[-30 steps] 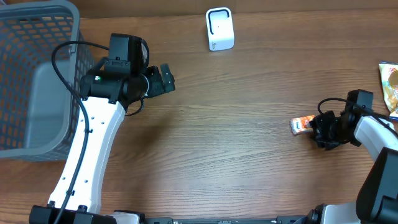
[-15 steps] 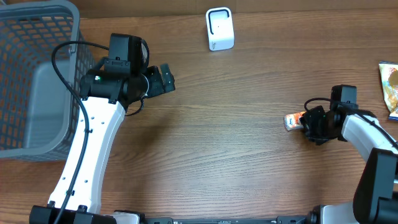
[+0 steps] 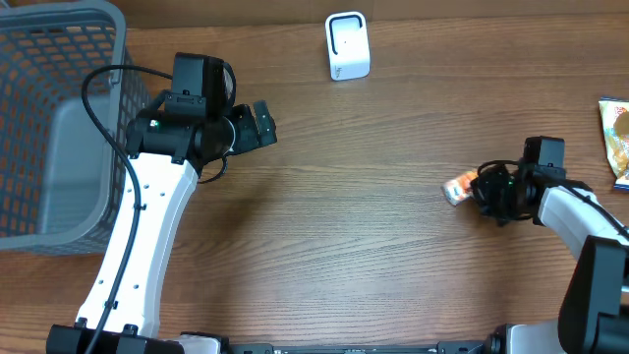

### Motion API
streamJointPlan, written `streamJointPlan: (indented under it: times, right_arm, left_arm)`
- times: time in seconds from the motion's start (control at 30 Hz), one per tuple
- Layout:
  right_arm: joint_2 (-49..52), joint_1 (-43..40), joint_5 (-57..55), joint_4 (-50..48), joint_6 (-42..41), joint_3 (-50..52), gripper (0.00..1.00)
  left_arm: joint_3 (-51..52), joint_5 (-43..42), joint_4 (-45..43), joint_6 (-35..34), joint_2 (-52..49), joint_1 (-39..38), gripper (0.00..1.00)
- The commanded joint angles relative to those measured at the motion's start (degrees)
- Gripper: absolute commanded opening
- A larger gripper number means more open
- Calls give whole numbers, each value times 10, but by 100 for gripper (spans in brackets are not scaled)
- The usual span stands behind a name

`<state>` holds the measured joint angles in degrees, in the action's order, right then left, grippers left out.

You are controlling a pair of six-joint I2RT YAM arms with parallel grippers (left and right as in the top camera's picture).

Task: Scan the item barcode
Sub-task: 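Lift the orange pack with the right gripper up to the scanner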

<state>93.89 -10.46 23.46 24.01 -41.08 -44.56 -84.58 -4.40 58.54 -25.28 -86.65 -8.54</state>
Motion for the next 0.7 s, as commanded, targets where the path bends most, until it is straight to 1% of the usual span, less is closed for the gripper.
streamJointPlan:
  times: [0.0,0.03,0.1,0.27,0.4,0.5,0.67]
  right_arm:
    - [7,1,203,-39,190,-12,4]
    - [7,1,267,-55,234,-16,4]
    - [7,1,369,-88,274,-20,4]
    - [7,1,557,-205,278,-20,4]
    - [7,1,664,-285,275,-20,4]
    - [7,2,665,-309,230,-20,4]
    - [7,2,665,-317,205,-20,4]
  left_arm:
    - [-2,5,-1,9,-2,-1,100]
    - [-2,5,-1,9,-2,-1,100]
    - [-2,5,-1,9,-2,-1,100]
    - [-2,5,-1,9,-2,-1,100]
    - [-2,5,-1,9,-2,-1,100]
    - [-2,5,-1,9,-2,-1,100]
    - [-2,5,-1,9,-2,-1,100]
